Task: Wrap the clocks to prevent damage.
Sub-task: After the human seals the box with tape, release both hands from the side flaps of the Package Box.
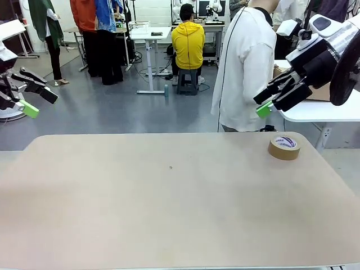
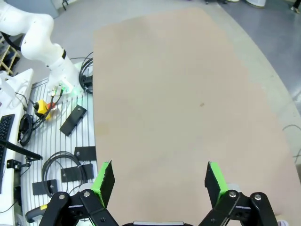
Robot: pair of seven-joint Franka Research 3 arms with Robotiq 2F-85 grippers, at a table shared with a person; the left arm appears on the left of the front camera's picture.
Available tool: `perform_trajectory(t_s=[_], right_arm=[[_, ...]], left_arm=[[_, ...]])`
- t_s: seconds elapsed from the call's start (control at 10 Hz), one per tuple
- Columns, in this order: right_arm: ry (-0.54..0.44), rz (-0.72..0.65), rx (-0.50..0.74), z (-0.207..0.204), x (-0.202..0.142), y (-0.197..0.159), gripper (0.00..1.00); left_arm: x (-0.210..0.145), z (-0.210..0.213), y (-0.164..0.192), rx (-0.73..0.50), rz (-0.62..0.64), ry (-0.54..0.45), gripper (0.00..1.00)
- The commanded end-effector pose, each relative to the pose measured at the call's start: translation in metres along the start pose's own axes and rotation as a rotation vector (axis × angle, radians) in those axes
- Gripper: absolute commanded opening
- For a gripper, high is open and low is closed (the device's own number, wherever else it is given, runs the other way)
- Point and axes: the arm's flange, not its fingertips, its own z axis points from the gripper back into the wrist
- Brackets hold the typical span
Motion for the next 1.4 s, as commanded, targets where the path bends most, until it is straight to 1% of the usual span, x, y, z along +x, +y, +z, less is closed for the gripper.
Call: perform_trajectory(t_s=[0.0,0.5,0.6,0.7,0.8,0.9,1.0,1.1,1.3], right_arm=[[-0.004,0.009,0.017,-0.001,0.0,0.002,1.0],[0.0,0.004,0.006,-0.001,0.001,0.001,1.0],[-0.091,0.023,0.054,-0.001,-0.012,-0.014,1.0],[-0.167,0.015,0.066,-0.002,-0.027,-0.031,1.0],[-0.224,0.021,0.078,-0.002,-0.04,-0.041,1.0],[-0.273,0.038,0.09,-0.003,-0.052,-0.048,1.0],[-0.331,0.063,0.084,-0.002,-0.061,-0.054,1.0],[-0.387,0.091,0.092,0.0,-0.067,-0.057,1.0],[-0.449,0.133,0.089,0.005,-0.083,-0.061,1.0]], left_arm=[[0.0,0.0,0.0,-0.003,0.001,-0.009,1.0],[-0.001,0.0,0.0,0.0,0.002,-0.001,1.0],[-0.009,0.004,0.007,0.05,-0.027,-0.124,1.0],[-0.016,0.008,0.01,0.084,-0.038,-0.241,1.0],[-0.023,0.008,0.01,0.116,-0.051,-0.307,1.0],[-0.031,0.008,0.012,0.131,-0.064,-0.365,1.0],[-0.04,0.009,0.014,0.147,-0.072,-0.402,1.0],[-0.05,0.009,0.018,0.127,-0.06,-0.417,1.0],[-0.078,0.004,0.02,0.115,-0.049,-0.48,1.0]])
